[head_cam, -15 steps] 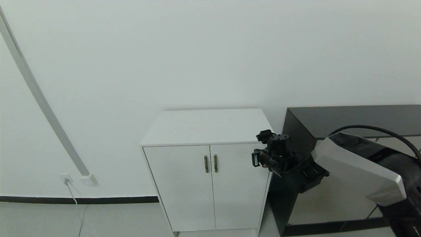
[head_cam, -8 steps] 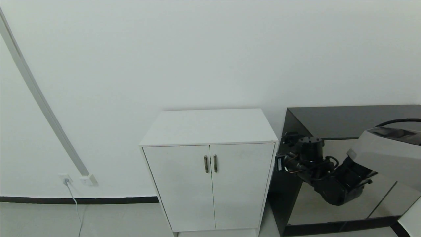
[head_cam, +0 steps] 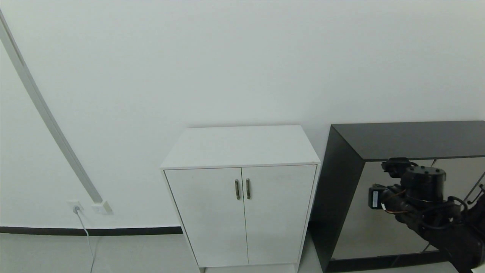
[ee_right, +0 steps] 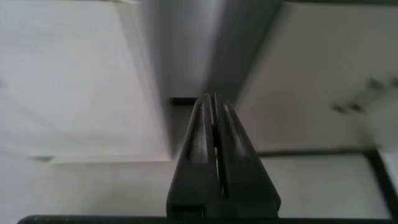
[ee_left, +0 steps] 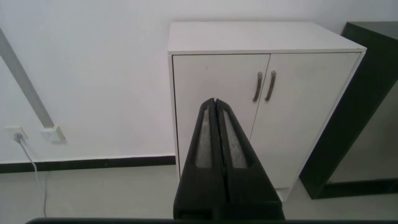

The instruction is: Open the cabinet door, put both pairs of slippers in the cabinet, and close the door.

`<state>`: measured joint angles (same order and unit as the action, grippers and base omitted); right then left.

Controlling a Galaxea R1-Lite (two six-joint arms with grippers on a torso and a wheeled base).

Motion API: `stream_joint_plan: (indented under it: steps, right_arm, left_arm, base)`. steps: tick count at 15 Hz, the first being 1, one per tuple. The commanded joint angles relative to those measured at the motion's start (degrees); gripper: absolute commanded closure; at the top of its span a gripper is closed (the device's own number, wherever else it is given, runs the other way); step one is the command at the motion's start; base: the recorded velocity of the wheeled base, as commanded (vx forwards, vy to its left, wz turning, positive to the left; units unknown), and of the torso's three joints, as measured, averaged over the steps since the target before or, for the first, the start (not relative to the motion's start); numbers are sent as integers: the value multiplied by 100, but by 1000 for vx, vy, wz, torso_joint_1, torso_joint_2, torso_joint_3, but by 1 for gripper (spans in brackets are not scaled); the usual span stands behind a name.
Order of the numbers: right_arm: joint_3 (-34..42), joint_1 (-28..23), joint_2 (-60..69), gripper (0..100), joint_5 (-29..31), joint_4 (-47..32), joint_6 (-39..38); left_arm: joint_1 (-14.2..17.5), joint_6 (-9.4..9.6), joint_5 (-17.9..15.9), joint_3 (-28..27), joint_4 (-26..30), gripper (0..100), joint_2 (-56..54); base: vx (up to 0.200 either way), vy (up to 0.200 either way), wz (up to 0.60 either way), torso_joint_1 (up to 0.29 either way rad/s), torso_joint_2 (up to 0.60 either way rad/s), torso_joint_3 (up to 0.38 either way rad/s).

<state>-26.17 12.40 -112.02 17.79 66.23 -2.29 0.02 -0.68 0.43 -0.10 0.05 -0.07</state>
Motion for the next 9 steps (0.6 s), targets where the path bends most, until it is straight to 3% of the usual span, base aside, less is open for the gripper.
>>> stream_joint_plan:
  steps: [1,5,8,9]
  right_arm:
    - [974,-370,848,100,-3,408,18]
    - [2318,-783,2246,100,-522,707,317]
    - [2617,-1152,3046,100,-785,505,642]
    - [2617,-1380,3678,100,-1005,13,713]
  left_arm:
    - [6,-2,1,1,4,100,7]
    - [6,-11,1,1,4,100,7]
    - [6,-11,1,1,-5,100,7]
    - [6,-11,1,1,-5,100,7]
  base:
    - [0,0,0,0,0,0]
    - [0,0,0,0,0,0]
    - [0,0,0,0,0,0]
    - [0,0,0,0,0,0]
